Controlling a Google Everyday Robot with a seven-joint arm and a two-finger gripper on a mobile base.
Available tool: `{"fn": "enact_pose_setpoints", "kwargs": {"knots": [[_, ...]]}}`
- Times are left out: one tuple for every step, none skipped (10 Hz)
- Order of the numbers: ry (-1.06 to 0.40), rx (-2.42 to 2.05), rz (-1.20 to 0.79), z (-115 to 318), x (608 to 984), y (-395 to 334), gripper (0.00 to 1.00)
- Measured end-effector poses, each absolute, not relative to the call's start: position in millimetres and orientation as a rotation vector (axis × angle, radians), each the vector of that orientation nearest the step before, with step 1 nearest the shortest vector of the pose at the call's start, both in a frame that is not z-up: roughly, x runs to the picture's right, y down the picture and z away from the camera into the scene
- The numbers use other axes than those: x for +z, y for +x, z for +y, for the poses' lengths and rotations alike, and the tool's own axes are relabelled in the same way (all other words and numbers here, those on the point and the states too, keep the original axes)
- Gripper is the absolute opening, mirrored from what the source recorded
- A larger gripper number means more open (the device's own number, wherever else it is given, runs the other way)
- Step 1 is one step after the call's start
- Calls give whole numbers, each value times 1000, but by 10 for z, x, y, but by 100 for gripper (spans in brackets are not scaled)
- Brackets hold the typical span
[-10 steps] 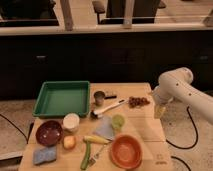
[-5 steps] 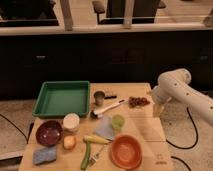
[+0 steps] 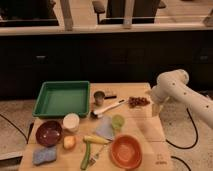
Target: Place grapes in red bowl
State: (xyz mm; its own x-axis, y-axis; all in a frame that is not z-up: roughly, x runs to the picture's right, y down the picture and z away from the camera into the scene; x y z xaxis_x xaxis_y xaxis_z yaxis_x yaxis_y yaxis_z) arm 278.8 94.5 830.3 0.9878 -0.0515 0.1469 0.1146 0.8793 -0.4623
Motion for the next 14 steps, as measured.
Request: {"fn": "enact_pose_setpoints", "kwargs": {"knots": [[-490, -93, -136, 945, 8351, 2784, 80], [-490, -97, -140, 945, 8400, 2782, 80], [-491, -101, -143, 939, 8438, 2776, 80], [-493, -102, -148, 938, 8476, 2772, 80], [-497, -103, -154, 939, 8537, 2783, 80], [-499, -102, -158, 938, 8566, 2789, 80], [-501, -103, -162, 933, 8594, 2786, 80], [-509, -105, -170, 934, 8641, 2785, 80], [-514, -104, -175, 945, 8678, 2797, 80], [-516, -105, -178, 944, 8712, 2798, 80], [-521, -107, -185, 938, 8741, 2782, 80], [-529, -108, -191, 953, 8776, 2775, 80], [-530, -107, -193, 947, 8792, 2781, 80], [-539, -108, -198, 957, 8822, 2780, 80]]}}
